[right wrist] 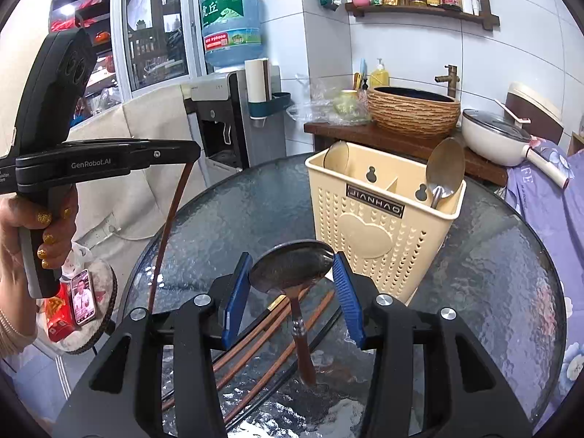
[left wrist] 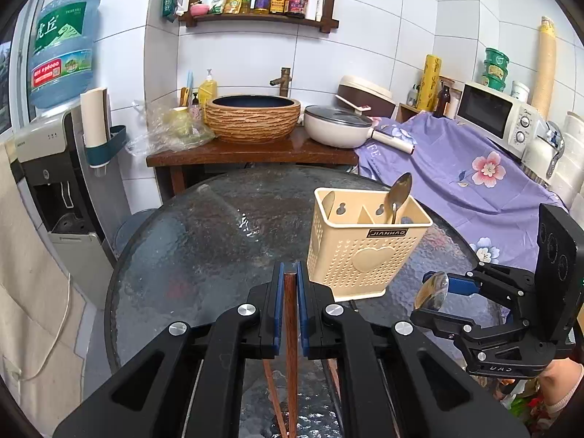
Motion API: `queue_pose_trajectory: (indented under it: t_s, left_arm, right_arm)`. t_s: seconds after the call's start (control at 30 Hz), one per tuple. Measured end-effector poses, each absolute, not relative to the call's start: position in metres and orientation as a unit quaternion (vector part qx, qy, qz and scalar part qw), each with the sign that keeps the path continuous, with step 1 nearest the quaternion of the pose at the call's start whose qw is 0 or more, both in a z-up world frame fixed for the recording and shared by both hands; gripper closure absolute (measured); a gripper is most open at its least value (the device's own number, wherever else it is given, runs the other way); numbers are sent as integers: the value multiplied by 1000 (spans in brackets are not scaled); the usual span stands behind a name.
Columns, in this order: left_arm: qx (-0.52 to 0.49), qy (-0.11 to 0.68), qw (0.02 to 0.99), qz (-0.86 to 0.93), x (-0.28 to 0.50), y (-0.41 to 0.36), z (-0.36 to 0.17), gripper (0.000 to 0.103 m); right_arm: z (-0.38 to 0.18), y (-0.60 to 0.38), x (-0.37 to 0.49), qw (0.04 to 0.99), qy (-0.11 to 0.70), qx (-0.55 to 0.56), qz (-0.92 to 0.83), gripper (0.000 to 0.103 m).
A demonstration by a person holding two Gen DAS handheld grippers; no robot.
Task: Organize utensils
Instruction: 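Carry the chopstick in the left gripper while the right carries the spoon over the basket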
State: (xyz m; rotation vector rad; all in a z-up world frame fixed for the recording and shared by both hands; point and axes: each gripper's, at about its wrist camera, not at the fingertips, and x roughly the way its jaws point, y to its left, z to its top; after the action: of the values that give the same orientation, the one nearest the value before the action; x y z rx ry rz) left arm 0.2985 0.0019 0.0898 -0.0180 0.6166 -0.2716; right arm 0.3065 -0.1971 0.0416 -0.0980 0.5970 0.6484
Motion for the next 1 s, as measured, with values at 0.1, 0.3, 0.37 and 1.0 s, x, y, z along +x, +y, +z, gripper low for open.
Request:
queue_pose_trajectory:
  t_s: [0.1,0.3,0.37,1.0]
  left_arm:
    - [-12,298,945,-138,297,3,96,96]
    - [-11,284,948,-144,293,0,108,96]
    - [-8,278,949,-146,292,-3,115,96]
    - [7,198,963,-181,290,-36,211,96]
  right_arm:
    - [45,-198,307,903,288,-42,316,57]
    - [54,-197,306,904,283,-38,318,57]
    - [58,-197,307,904,283,-35,320,57]
    - [140,-199,319,917,239,-17,317,57]
